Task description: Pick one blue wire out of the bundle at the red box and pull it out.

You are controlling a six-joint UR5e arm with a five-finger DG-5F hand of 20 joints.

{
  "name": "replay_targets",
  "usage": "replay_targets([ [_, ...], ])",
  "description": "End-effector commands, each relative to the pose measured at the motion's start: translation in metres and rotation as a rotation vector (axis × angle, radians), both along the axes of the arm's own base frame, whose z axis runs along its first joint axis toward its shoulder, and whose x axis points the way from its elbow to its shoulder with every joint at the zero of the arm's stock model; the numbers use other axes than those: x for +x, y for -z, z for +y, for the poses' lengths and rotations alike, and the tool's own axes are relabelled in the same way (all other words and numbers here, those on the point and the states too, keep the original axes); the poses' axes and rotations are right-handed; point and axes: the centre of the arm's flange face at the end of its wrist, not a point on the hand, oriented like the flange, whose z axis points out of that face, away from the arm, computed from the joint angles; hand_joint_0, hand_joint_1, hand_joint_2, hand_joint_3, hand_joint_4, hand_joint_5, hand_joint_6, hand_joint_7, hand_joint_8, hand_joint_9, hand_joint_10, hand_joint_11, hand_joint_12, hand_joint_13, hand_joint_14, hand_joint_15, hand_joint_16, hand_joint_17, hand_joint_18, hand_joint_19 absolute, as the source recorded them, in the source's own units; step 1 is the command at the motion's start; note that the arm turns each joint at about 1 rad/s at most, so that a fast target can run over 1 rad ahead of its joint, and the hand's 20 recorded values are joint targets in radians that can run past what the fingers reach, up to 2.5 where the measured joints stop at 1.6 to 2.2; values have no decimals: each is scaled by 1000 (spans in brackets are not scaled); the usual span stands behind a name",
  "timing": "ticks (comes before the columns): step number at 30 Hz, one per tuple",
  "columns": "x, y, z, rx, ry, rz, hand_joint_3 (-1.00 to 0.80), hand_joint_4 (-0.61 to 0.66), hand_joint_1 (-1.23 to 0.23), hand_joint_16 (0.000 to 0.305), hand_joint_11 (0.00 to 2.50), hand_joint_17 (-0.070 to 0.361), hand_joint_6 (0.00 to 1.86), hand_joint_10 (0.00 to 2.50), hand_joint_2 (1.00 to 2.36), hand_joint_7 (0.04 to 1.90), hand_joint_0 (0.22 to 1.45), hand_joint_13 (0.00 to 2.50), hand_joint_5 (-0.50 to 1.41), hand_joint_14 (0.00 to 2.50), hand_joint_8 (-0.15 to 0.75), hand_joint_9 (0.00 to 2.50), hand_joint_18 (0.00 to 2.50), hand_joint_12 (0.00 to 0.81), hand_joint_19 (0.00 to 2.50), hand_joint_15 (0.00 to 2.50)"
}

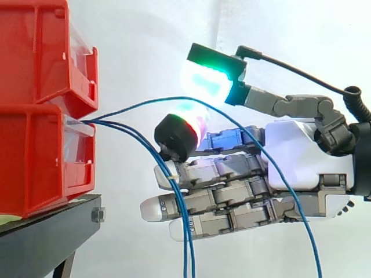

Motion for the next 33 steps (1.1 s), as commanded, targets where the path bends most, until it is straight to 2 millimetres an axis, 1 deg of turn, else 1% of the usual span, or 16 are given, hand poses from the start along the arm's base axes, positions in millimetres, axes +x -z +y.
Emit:
replay_targets([
  [1,0,0,1,0,-1,0,-455,210,-543,59,514,133,557,20,1003,1333,488,483,-78,10,273,996,330,380,428,245],
  [6,0,0,1,0,-1,0,-498,217,-546,61,514,136,545,20,1000,1341,472,489,-77,10,281,994,340,387,425,246],
  [9,0,0,1,0,-1,0,-500,219,-630,61,528,137,545,20,1000,1332,469,476,-84,11,282,968,332,388,426,245],
  [11,0,0,1,0,-1,0,-500,218,-680,61,516,137,557,20,1000,1304,472,446,-97,10,272,893,304,386,418,242],
  [13,0,0,1,0,-1,0,-500,223,-705,60,513,136,554,18,1000,1293,478,421,-101,11,263,869,285,383,405,233],
  [15,0,0,1,0,-1,0,-500,251,-732,60,477,135,500,17,1000,1345,484,386,-92,11,258,812,254,382,392,218],
  [17,0,0,1,0,-1,0,-500,272,-747,60,426,134,502,15,1000,1243,493,335,-93,8,251,763,208,377,373,196],
  [18,0,0,1,0,-1,0,-500,268,-768,60,422,134,502,15,1000,1239,492,319,-94,8,251,750,204,373,366,188],
  [24,0,0,1,0,-1,0,-500,242,-785,62,426,140,502,17,1000,1256,465,309,-90,8,261,709,180,387,352,190],
  [27,0,0,1,0,-1,0,-500,240,-795,63,431,141,502,17,1000,1288,458,309,-91,8,269,706,185,391,359,187],
  [30,0,0,1,0,-1,0,-500,231,-820,62,442,139,500,15,1000,1369,473,309,-87,8,265,706,186,387,354,188],
  [33,0,0,1,0,-1,0,-500,201,-826,59,453,133,562,16,1000,1312,510,305,-103,8,258,702,181,374,355,190],
])
